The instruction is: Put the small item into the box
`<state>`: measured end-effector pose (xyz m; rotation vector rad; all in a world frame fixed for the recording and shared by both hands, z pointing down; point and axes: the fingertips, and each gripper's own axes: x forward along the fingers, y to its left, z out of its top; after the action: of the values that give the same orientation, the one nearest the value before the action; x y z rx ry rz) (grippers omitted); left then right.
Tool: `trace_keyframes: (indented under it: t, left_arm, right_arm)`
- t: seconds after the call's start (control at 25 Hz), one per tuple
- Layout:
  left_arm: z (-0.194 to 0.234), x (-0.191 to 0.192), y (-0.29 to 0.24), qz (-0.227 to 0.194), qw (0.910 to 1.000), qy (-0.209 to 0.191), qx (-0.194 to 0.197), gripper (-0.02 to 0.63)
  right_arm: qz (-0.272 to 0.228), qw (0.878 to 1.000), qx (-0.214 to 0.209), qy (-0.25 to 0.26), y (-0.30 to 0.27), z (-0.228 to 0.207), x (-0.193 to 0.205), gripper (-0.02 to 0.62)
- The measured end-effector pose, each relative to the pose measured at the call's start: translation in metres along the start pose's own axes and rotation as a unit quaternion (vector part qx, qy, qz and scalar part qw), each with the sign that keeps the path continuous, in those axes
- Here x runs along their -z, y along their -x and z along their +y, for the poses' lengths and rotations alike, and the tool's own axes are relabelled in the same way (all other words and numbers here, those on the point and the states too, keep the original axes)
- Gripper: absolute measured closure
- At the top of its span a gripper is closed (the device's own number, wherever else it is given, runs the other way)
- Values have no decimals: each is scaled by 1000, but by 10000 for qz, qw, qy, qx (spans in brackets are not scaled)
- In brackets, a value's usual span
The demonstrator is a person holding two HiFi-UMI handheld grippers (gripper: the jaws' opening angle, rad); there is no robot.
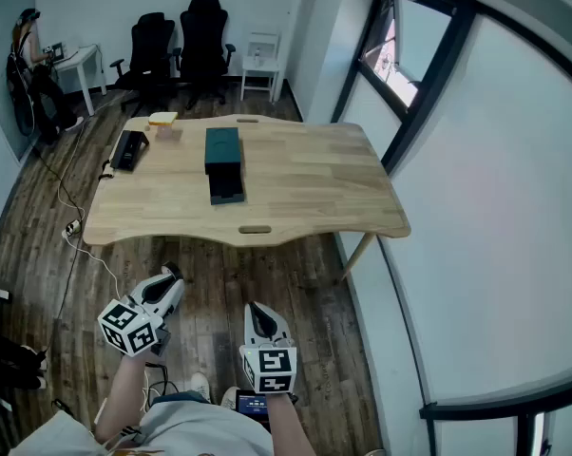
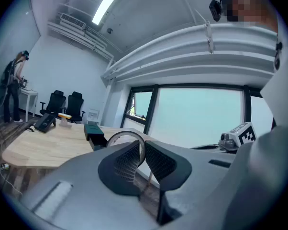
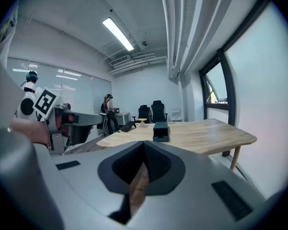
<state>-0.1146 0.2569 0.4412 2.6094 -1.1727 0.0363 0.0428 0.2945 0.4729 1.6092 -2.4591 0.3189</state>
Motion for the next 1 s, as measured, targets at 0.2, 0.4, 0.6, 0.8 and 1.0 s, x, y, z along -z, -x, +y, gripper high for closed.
trace_keyframes:
  t: [0.2, 0.4, 0.6, 0.8, 1.0]
  left_arm:
    - [-3, 6, 15, -54, 9998, 137, -95, 566]
    - [-11, 9, 25, -27, 9999, 60, -100, 566]
    - [-14, 12, 34, 71, 9998, -9, -174, 566]
    - [-6, 9, 38, 73, 9993, -17, -353, 566]
    - [0, 2, 22, 8, 9992, -97, -385, 566]
  right_arm:
    - [-18, 10000, 22, 42, 11, 6, 1, 592]
    - [-65, 10000, -42, 21, 18, 12, 3, 592]
    - [-363, 9987, -37, -369, 25, 8, -3, 592]
    - [-309, 9983, -38, -498, 23, 0, -1, 591]
    - [-344, 9979, -117, -529, 9, -10, -4, 591]
